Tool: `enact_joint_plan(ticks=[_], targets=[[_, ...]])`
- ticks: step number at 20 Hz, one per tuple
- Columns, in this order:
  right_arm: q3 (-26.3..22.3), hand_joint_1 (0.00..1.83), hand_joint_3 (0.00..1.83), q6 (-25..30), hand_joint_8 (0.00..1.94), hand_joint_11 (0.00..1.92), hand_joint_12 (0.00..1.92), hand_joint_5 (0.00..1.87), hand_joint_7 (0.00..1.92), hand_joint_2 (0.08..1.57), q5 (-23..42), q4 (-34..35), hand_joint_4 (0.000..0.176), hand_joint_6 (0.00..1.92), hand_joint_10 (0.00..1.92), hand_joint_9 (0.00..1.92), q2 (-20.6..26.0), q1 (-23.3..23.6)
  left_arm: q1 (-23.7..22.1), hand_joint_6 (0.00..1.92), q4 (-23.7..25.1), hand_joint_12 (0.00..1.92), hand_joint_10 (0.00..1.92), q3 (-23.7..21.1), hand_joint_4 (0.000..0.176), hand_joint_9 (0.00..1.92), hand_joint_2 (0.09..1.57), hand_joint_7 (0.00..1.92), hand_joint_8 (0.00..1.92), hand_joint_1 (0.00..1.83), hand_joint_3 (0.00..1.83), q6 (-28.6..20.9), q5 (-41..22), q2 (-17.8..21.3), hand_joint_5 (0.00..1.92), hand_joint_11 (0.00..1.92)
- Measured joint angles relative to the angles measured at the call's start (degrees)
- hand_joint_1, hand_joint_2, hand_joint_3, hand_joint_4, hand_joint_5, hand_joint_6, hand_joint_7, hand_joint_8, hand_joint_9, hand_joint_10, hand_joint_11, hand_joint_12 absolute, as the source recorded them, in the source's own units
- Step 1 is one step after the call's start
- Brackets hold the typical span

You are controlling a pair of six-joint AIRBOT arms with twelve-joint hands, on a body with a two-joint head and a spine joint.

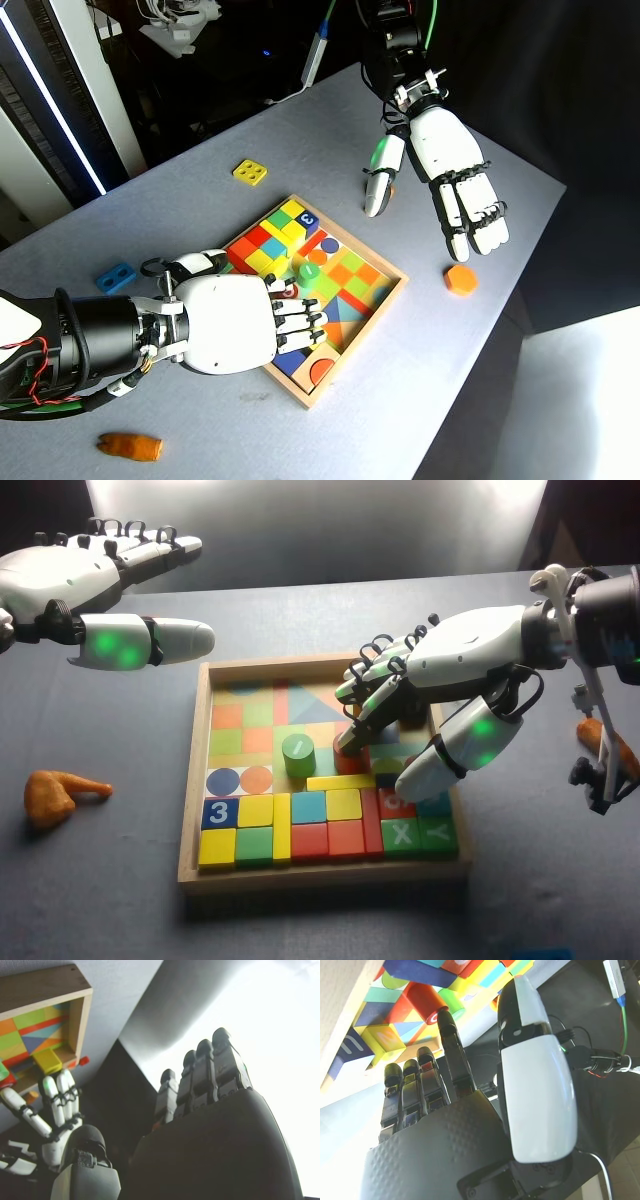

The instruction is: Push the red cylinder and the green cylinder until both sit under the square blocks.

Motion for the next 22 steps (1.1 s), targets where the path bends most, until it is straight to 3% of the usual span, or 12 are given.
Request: enact_joint_plan(ticks=[1,2,3,4,8,9,10,11,14,15,19,22], targets=[[0.0,0.31,0.0,0.22,0.0,0.0,0.3,0.54,0.08,1.06,0.09,-0.15,0.148,0.0,0.0,0.0,0.17,0.0,0.0,0.0,0.0,0.02,0.0,0.0,0.126,0.0,1.07,0.0,0.0,0.0,0.0,0.0,0.0,0.0,0.0,0.04],[0.0,0.3,0.0,0.33,0.0,0.0,0.31,0.54,0.07,1.06,0.22,-0.24,0.147,0.0,0.0,0.0,0.48,0.0,0.0,0.0,0.0,0.02,0.0,0.0,0.159,0.0,1.06,0.0,0.0,0.0,0.0,0.0,0.02,0.0,0.0,0.04],[0.0,0.3,0.0,0.48,0.0,0.0,0.31,0.54,0.07,1.06,0.24,-0.33,0.147,0.0,0.0,0.0,0.66,0.0,0.0,0.0,0.0,0.02,0.0,0.0,0.159,0.0,1.06,0.0,0.0,0.0,0.0,0.0,0.04,0.0,0.0,0.04],[0.0,0.3,0.0,0.66,0.0,0.0,0.35,0.55,0.08,1.06,0.24,-0.37,0.133,0.0,0.0,0.0,0.85,0.02,0.0,0.0,0.0,0.02,0.0,0.0,0.133,0.0,1.07,0.0,0.0,0.0,0.0,0.0,0.07,0.0,0.0,0.02],[0.0,0.3,0.0,0.87,0.0,0.0,0.34,0.56,0.1,1.07,0.28,-0.37,0.113,0.0,0.0,0.0,1.62,0.02,0.0,0.0,0.0,0.04,0.0,0.0,0.142,0.0,1.07,0.0,0.0,0.0,0.0,0.0,0.24,0.0,0.01,0.05],[0.0,0.34,0.0,0.94,0.0,0.0,0.3,0.57,0.1,1.07,0.35,-0.39,0.09,0.0,0.0,0.0,1.79,0.02,0.0,0.0,0.0,0.05,0.0,0.0,0.128,0.0,1.06,0.0,0.0,0.0,0.0,0.0,0.35,0.0,0.01,0.06],[0.0,0.34,0.0,1.09,0.0,0.0,0.29,0.58,0.1,1.07,0.35,-0.39,0.086,0.0,0.0,0.0,1.95,0.02,0.02,0.0,0.0,0.05,0.0,0.0,0.12,0.0,1.07,0.0,0.0,0.0,0.0,0.0,0.46,0.0,0.01,0.05],[0.0,0.32,0.0,1.16,0.0,0.0,0.29,0.57,0.1,1.07,0.37,-0.39,0.097,0.0,0.0,0.0,2.08,0.02,0.02,0.0,0.0,0.05,0.0,0.0,0.116,0.0,1.09,0.0,0.0,0.0,0.01,0.0,0.5,0.0,0.01,0.05],[0.0,0.33,0.0,1.97,0.0,0.0,0.37,0.58,0.11,1.06,0.48,-0.81,0.092,0.0,0.0,0.0,2.47,0.02,0.24,0.0,-0.02,0.07,0.0,0.0,0.124,0.0,1.08,0.0,0.0,0.0,0.0,0.0,0.68,0.02,0.0,0.06],[0.0,0.32,0.0,2.19,0.0,0.0,0.3,0.57,0.1,1.06,0.52,-0.9,0.099,0.0,0.0,0.0,2.67,0.02,0.24,0.0,-0.02,0.26,0.0,0.0,0.122,0.0,1.07,0.0,0.0,0.0,0.01,0.0,0.79,0.02,0.0,0.0],[-0.26,0.31,0.0,2.82,0.0,0.0,0.24,0.57,0.08,1.07,0.63,-1.57,0.099,0.0,0.0,0.0,3.39,0.02,0.24,0.0,0.0,0.32,0.0,0.0,0.126,0.0,1.09,0.0,0.0,0.0,0.0,0.0,0.76,0.13,0.01,0.0],[-0.68,0.33,0.0,3.1,0.0,0.0,0.23,0.57,0.09,1.08,0.66,-2.08,0.104,0.0,0.0,0.0,4.09,0.0,0.63,0.0,-0.24,0.21,0.0,-0.02,0.14,0.0,1.09,0.0,0.0,0.0,0.0,0.0,0.48,0.26,0.0,0.0]])
